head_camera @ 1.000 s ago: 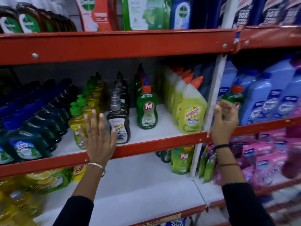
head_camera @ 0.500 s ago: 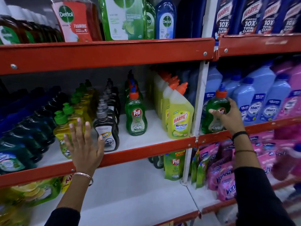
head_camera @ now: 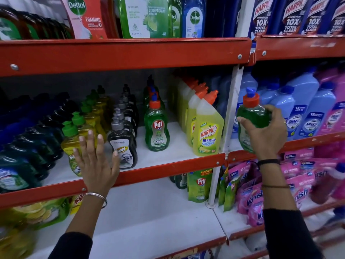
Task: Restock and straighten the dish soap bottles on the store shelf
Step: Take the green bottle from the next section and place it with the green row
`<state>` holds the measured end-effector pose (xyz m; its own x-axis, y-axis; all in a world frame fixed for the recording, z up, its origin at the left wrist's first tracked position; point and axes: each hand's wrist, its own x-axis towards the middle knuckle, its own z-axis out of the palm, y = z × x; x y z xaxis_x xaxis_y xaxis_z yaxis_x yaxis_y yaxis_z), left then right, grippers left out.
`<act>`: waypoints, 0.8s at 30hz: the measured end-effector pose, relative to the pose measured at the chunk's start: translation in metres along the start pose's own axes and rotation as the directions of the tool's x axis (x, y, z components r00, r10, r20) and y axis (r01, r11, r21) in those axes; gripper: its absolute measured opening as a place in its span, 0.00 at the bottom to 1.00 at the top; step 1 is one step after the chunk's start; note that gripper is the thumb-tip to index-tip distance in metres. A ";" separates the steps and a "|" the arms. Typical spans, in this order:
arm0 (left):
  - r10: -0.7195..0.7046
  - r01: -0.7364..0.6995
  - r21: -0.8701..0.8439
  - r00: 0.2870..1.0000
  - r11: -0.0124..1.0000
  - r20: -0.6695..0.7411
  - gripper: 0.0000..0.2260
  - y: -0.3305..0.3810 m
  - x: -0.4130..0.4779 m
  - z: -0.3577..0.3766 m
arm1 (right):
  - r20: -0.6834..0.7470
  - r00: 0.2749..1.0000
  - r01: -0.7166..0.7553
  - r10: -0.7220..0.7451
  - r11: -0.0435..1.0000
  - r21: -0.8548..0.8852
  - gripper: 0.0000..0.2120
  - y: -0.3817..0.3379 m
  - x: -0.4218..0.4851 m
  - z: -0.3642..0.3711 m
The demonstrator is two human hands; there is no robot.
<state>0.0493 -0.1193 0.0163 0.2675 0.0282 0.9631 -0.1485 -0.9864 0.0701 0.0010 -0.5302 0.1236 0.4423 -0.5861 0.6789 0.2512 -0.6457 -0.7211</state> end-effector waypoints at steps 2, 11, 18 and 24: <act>0.000 0.000 0.003 1.000 1.000 -0.006 0.27 0.000 0.000 0.000 | 0.019 0.999 -0.032 0.032 0.999 0.040 0.30 -0.019 -0.009 0.000; 0.003 -0.003 0.006 1.000 1.000 -0.007 0.28 -0.001 0.001 -0.001 | 0.405 0.914 -0.206 -0.014 0.846 0.493 0.24 -0.087 -0.059 0.047; 0.060 -0.061 0.052 0.998 0.997 0.015 0.26 0.000 0.002 -0.002 | 0.574 0.818 -0.422 0.029 0.709 0.565 0.23 -0.100 -0.082 0.113; 0.049 -0.052 0.060 0.998 0.997 0.047 0.28 -0.001 0.003 -0.002 | 0.647 0.762 -0.438 -0.013 0.726 0.530 0.19 -0.092 -0.093 0.140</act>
<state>0.0483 -0.1175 0.0196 0.3039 -0.0281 0.9523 -0.1050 -0.9945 0.0042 0.0572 -0.3475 0.1074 0.8911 -0.1214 0.4372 0.4452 0.0477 -0.8942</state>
